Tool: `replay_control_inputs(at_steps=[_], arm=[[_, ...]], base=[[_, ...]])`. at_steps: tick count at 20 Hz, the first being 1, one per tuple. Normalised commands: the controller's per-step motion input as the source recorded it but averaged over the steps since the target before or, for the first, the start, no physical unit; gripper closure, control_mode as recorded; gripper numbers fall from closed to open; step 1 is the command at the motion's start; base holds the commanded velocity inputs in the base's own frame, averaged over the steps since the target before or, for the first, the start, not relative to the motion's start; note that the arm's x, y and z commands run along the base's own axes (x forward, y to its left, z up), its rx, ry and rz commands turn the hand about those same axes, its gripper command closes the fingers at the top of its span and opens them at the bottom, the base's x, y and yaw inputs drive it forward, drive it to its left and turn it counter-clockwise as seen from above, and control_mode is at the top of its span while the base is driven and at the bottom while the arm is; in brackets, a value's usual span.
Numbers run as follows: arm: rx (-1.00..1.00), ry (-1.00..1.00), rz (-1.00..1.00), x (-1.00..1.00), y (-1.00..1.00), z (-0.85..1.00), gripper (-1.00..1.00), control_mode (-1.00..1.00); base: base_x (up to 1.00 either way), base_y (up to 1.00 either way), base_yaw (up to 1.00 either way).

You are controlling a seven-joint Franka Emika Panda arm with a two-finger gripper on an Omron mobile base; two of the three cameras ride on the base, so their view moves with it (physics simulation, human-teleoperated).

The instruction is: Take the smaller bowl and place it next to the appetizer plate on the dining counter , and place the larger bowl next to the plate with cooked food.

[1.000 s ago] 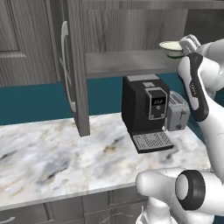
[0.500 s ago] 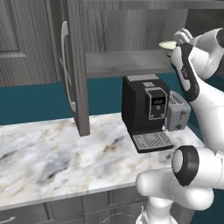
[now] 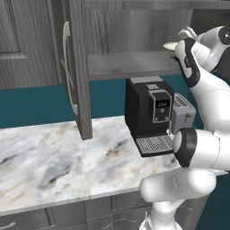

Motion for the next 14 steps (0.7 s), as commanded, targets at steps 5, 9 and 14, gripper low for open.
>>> replay_control_inputs(at_steps=[5,9,14], arm=[[0.0,0.0,0.0,0.5,0.0,0.0,-1.0,-1.0],[0.0,0.0,0.0,0.35,0.0,-0.06,-1.0,-1.0],[0.0,0.0,0.0,0.09,-0.05,-0.14,-1.0,-1.0]], base=[[0.0,0.0,0.0],[0.0,0.0,0.0],[0.0,0.0,0.0]])
